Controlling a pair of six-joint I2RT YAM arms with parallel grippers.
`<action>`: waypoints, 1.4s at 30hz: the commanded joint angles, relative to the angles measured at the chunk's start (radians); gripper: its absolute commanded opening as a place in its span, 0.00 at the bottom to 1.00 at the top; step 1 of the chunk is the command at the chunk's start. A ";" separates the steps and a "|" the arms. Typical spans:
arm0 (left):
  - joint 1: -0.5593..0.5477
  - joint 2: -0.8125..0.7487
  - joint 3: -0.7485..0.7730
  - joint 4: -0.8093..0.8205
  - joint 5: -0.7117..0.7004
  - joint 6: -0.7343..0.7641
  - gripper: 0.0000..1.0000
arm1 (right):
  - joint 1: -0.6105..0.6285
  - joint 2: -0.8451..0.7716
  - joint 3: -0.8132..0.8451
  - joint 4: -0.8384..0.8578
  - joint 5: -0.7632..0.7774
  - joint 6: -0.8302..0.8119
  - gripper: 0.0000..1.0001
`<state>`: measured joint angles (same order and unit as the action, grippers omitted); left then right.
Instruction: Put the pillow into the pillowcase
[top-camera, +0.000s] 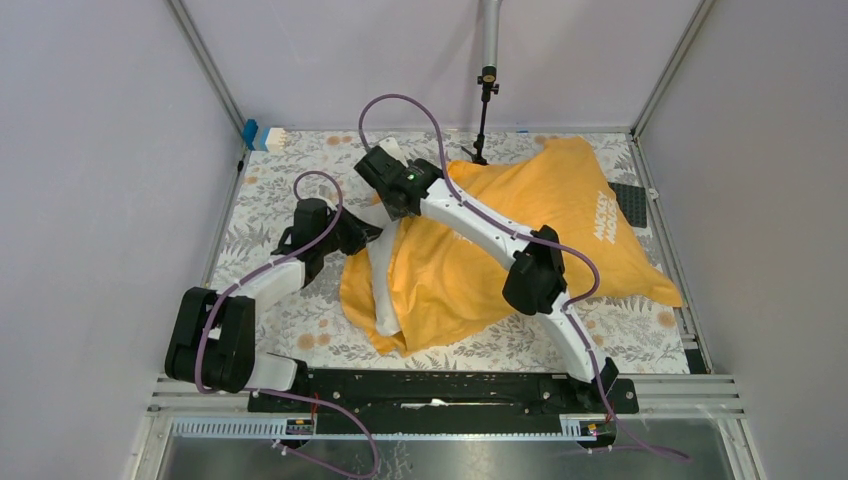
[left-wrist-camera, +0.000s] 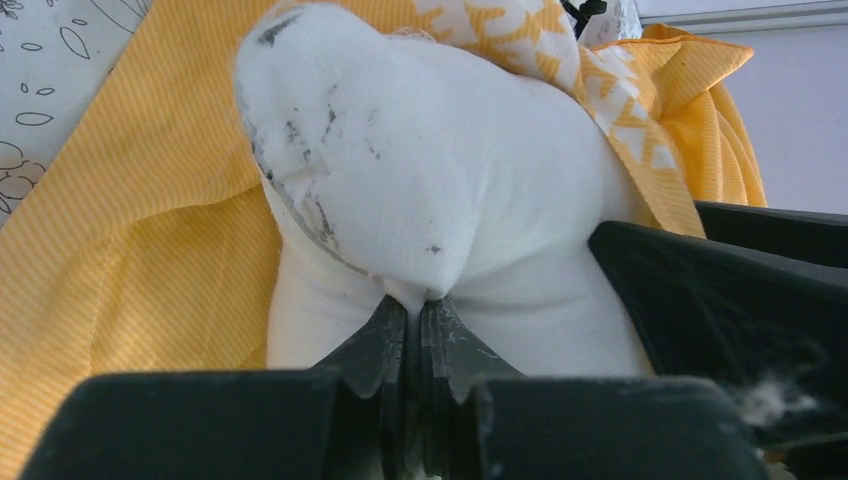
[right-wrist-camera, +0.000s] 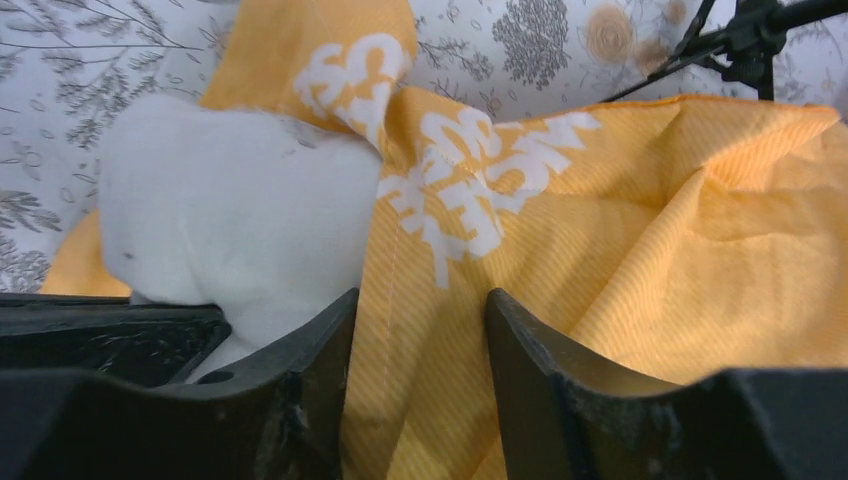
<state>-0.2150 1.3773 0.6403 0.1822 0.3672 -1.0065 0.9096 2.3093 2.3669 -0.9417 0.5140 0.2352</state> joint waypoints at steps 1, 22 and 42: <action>-0.012 0.010 -0.035 0.041 0.046 0.009 0.00 | 0.005 -0.066 -0.043 0.005 0.080 0.006 0.46; -0.170 0.075 0.209 0.105 0.123 0.014 0.00 | 0.135 -0.154 0.181 0.131 -0.042 0.077 0.00; -0.097 -0.226 -0.016 -0.229 -0.112 0.075 0.45 | 0.121 -0.305 0.009 -0.002 -0.031 0.053 0.71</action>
<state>-0.3317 1.2510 0.6754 0.0742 0.3378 -0.9619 0.9760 2.1048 2.4073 -0.9001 0.4114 0.3260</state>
